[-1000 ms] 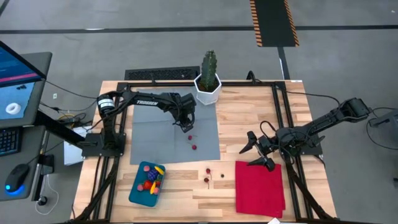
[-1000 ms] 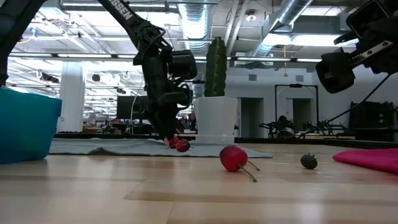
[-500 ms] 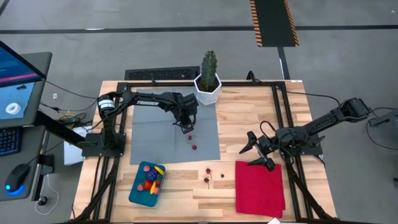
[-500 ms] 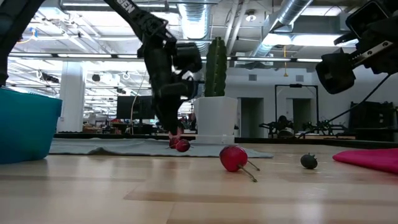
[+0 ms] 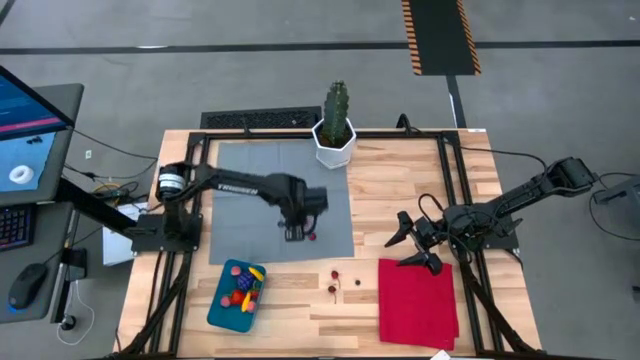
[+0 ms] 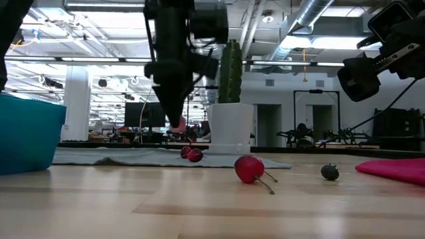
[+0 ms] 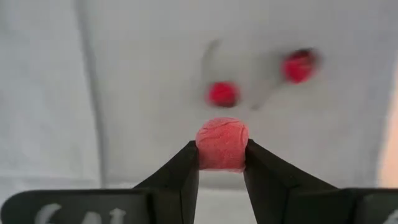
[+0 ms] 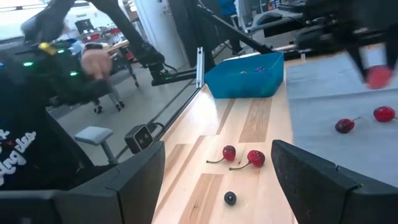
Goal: Pick and placing Produce into tupperware
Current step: Put the peach into the blue bin
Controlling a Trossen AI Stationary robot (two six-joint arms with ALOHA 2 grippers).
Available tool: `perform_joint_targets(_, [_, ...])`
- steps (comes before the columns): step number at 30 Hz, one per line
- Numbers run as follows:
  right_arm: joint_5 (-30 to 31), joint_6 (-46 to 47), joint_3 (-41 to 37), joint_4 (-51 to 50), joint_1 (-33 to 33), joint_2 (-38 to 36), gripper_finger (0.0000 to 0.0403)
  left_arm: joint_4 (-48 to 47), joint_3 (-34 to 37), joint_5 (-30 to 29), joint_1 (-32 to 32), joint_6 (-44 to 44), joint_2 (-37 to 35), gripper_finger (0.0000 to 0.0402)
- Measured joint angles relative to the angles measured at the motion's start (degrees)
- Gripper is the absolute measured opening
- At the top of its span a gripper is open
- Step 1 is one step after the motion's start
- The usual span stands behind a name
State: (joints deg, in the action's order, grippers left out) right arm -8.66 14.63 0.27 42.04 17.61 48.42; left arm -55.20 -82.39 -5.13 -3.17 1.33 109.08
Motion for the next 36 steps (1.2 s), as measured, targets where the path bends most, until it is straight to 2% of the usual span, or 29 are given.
perform_joint_targets(3, [1.18, 0.00, 0.00, 0.00, 0.00, 0.00, 0.0317, 0.90, -0.98, -3.15, 5.20, 0.02, -0.02, 0.0099])
perform_joint_targets(5, [1.74, 0.00, 0.00, -0.01, -0.02, 0.00, 0.0317, 1.02, -1.95, -7.54, 8.78, -0.09, -0.02, 0.0099])
perform_joint_targets(12, [2.77, -0.03, 0.00, -0.02, -0.02, 0.00, 0.0317, -2.21, -5.30, -30.25, 21.81, -0.02, -0.02, 0.0099])
perform_joint_targets(16, [2.76, -0.05, 0.00, -0.02, -0.31, 0.00, 0.0317, -5.77, -5.33, -45.74, 28.48, 1.36, -0.02, 0.0099])
perform_joint_targets(21, [2.77, -0.02, 0.00, -0.02, -0.94, 0.00, 0.0317, -10.26, -5.33, -57.56, 34.23, -0.56, -0.02, 0.0100])
perform_joint_targets(25, [2.76, -0.02, 0.00, -0.02, -0.94, 0.00, 0.0317, -13.16, -5.33, -59.67, 37.16, -4.78, -0.02, 0.0102])
perform_joint_targets(28, [2.75, -0.02, 0.00, -0.02, -0.94, 0.00, 0.0317, -15.75, -5.33, -59.46, 38.13, -16.87, -0.02, 0.0102])
perform_joint_targets(30, [2.75, -0.02, 0.00, -0.02, -0.94, 0.00, 0.0317, -21.66, -5.35, -55.98, 38.55, -27.13, -0.24, 0.0102])
perform_joint_targets(33, [2.75, -0.02, 0.00, -0.02, -0.85, 0.00, 0.0317, -34.04, -5.34, -47.04, 39.12, -45.21, -0.31, 0.0102])
perform_joint_targets(34, [2.75, 0.00, 0.00, -0.02, -0.85, 0.00, 0.0317, -35.46, -4.94, -45.60, 39.67, -50.13, -0.39, 0.0102])
perform_joint_targets(36, [2.75, -0.02, 0.00, -0.02, -0.87, 0.00, 0.0317, -33.00, -2.66, -44.48, 41.65, -52.28, -1.87, 0.0102])
